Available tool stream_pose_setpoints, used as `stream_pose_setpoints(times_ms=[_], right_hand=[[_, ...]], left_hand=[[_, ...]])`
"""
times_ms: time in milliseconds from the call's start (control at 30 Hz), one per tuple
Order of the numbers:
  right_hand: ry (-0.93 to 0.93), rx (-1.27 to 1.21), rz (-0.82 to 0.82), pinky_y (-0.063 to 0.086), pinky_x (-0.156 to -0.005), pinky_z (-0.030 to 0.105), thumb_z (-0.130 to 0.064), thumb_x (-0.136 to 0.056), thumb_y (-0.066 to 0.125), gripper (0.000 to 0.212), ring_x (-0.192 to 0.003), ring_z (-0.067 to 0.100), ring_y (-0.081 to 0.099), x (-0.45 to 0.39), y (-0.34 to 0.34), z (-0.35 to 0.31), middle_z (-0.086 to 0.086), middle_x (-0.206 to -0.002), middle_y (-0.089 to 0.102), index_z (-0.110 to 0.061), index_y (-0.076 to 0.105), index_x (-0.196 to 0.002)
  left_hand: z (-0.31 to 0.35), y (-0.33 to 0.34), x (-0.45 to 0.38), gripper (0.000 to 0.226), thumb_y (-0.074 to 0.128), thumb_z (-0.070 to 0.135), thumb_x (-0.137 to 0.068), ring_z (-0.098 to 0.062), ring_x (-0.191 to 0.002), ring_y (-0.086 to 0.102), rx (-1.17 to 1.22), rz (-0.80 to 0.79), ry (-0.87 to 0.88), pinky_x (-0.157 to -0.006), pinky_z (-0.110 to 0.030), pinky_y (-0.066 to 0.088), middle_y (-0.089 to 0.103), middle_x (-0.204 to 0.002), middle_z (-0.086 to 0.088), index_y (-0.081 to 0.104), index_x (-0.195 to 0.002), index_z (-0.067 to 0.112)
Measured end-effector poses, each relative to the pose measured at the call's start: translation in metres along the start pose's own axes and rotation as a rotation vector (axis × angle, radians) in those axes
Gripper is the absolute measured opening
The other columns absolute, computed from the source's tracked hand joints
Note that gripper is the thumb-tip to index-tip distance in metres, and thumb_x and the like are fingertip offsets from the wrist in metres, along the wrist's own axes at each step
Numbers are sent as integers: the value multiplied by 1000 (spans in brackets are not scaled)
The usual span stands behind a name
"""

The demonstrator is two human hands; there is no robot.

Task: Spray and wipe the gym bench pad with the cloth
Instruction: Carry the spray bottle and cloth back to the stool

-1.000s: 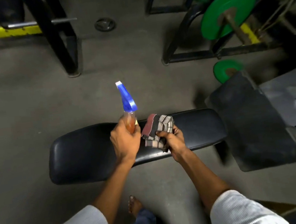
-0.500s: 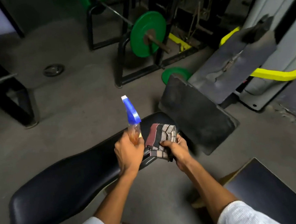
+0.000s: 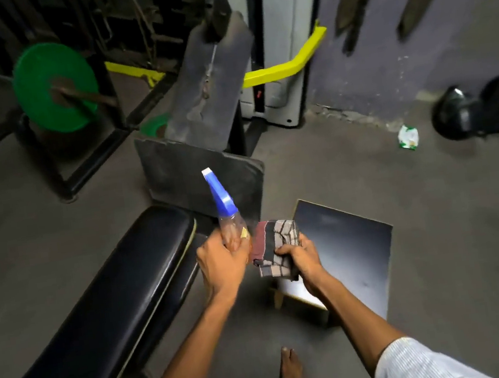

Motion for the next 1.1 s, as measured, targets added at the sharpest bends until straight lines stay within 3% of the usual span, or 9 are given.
stream_pose_setpoints(times_ms=[133, 300, 467, 633, 733, 867, 967, 1100], right_hand=[[73, -54, 145, 67, -69, 36, 14, -90, 62, 42, -88, 29, 77, -8, -73, 28, 14, -112, 79, -15, 67, -121], [162, -85, 292, 65, -88, 45, 2, -95, 65, 31, -98, 34, 78, -22, -131, 74, 14, -112, 80, -14, 68, -121], [223, -94, 312, 63, -86, 36, -17, -102, 68, 21, -98, 28, 79, -53, -154, 111, 14, -114, 81, -12, 71, -122], [240, -56, 267, 63, -89, 36, -16, -105, 64, 19, -102, 28, 78, -79, -155, 114, 11, -115, 80, -15, 69, -123], [181, 290, 302, 57, -103, 40, -16, -102, 67, 29, -115, 33, 72, -81, -163, 116, 13, -130, 76, -15, 67, -131], [32, 765, 428, 53, -106, 48, -22, -97, 67, 49, -125, 40, 63, -69, -177, 115, 17, -133, 68, -17, 59, -145], [18, 846, 443, 51, -107, 49, -22, -98, 65, 50, -130, 40, 57, -62, -179, 109, 17, -136, 60, -17, 58, -147], [3, 777, 431, 52, -104, 47, -17, -98, 64, 40, -126, 38, 62, -53, -172, 103, 15, -135, 61, -15, 62, -138]], left_hand=[[14, 59, 19, 23, 88, 28, -78, -41, -83, 72, 3, -140, 44, -72, -45, 57, 78, -79, -12, 75, -87, 11], [1, 120, 36, 20, 86, 25, -81, -41, -79, 69, -26, -295, 37, -71, -42, 54, 76, -79, -13, 72, -85, 11], [-24, 169, 40, 21, 86, 24, -80, -40, -80, 69, -103, -361, 20, -74, -43, 56, 76, -83, -14, 72, -85, 10], [-50, 199, 41, 17, 85, 17, -81, -40, -78, 68, -127, -350, 77, -73, -46, 57, 74, -83, -13, 71, -85, 9], [-58, 204, 43, 13, 83, 12, -83, -39, -75, 66, -133, -347, 112, -71, -47, 58, 72, -81, -13, 71, -89, 10], [-70, 205, 47, 23, 86, 14, -84, -39, -84, 69, -161, -385, 121, -77, -45, 58, 74, -90, -13, 73, -102, 11], [-75, 204, 48, 36, 88, 22, -85, -34, -91, 70, -155, -379, 63, -83, -41, 58, 75, -100, -12, 74, -116, 12], [-73, 209, 50, 20, 84, 10, -89, -36, -79, 66, -124, -288, 92, -72, -36, 53, 68, -87, -13, 71, -102, 3]])
Point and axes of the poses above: each hand's wrist, its own x-axis away from the middle knuckle, its own y-axis out of the palm, z = x × y, the point moved 1 cm from there along -x, towards the middle knuckle
